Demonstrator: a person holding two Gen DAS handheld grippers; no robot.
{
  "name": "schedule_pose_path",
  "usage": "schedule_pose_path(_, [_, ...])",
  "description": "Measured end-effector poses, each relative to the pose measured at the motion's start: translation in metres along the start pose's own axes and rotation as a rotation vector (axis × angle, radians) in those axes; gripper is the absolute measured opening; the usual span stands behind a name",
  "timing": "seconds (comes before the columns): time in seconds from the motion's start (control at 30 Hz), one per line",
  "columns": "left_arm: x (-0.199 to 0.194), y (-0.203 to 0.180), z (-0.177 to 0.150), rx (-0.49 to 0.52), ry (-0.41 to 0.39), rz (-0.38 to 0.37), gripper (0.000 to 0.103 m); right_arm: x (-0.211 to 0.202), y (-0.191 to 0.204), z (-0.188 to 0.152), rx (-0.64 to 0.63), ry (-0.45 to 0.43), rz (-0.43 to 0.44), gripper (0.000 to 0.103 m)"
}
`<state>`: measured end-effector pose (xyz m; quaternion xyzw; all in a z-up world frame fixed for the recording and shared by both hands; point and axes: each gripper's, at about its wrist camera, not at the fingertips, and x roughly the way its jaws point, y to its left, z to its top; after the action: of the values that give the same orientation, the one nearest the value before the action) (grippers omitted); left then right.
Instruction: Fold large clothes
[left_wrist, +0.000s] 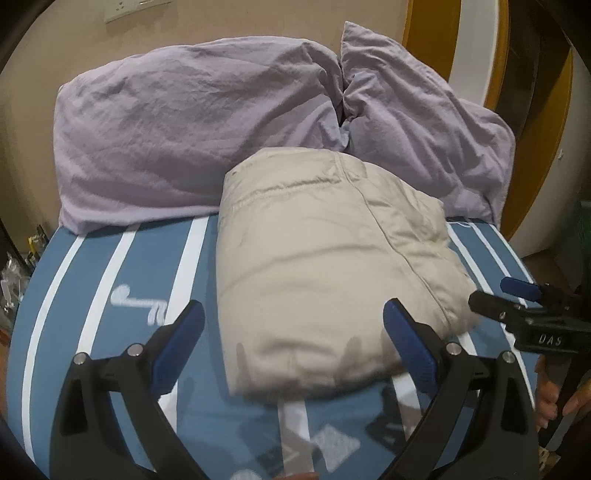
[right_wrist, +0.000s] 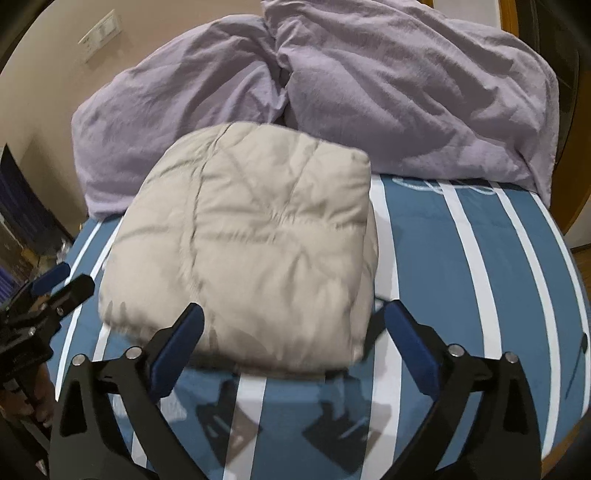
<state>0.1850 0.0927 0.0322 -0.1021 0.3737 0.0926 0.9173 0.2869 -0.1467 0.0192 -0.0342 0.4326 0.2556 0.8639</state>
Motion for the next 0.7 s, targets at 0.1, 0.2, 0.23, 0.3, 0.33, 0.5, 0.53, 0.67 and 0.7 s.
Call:
schedule_pose_path(0.1, [-0.016, 0.004, -0.014, -0.011, 0.01, -0.012, 0.097, -0.01, 0.008, -0.014, -0.005, 0.033, -0.011, 0.102])
schedule_pose_path(0.2, [-0.028, 0.006, -0.026, -0.03, 0.022, -0.024, 0.097, -0.021, 0.011, -0.027, 0.012, 0.049, -0.01, 0.102])
schedule_pose_path(0.23, [-0.032, 0.006, -0.029, -0.035, 0.026, -0.028, 0.097, -0.025, 0.012, -0.032, 0.021, 0.055, -0.001, 0.102])
schedule_pose_path(0.3, [-0.037, 0.006, -0.035, -0.043, 0.032, -0.032, 0.097, -0.032, 0.014, -0.04, 0.029, 0.064, 0.013, 0.102])
schedule_pose_path(0.33, [-0.041, 0.006, -0.039, -0.048, 0.036, -0.037, 0.097, -0.036, 0.015, -0.045, 0.032, 0.07, 0.02, 0.102])
schedule_pose_path(0.5, [-0.054, 0.004, -0.053, -0.063, 0.048, -0.058, 0.097, -0.046, 0.019, -0.063, 0.053, 0.097, 0.042, 0.102])
schedule_pose_path(0.53, [-0.056, 0.004, -0.056, -0.069, 0.053, -0.063, 0.097, -0.046, 0.02, -0.065, 0.053, 0.101, 0.044, 0.102])
schedule_pose_path(0.67, [-0.063, 0.003, -0.064, -0.087, 0.063, -0.073, 0.097, -0.051, 0.022, -0.074, 0.055, 0.115, 0.052, 0.102])
schedule_pose_path(0.7, [-0.064, 0.003, -0.065, -0.091, 0.064, -0.076, 0.097, -0.051, 0.022, -0.076, 0.058, 0.118, 0.055, 0.102])
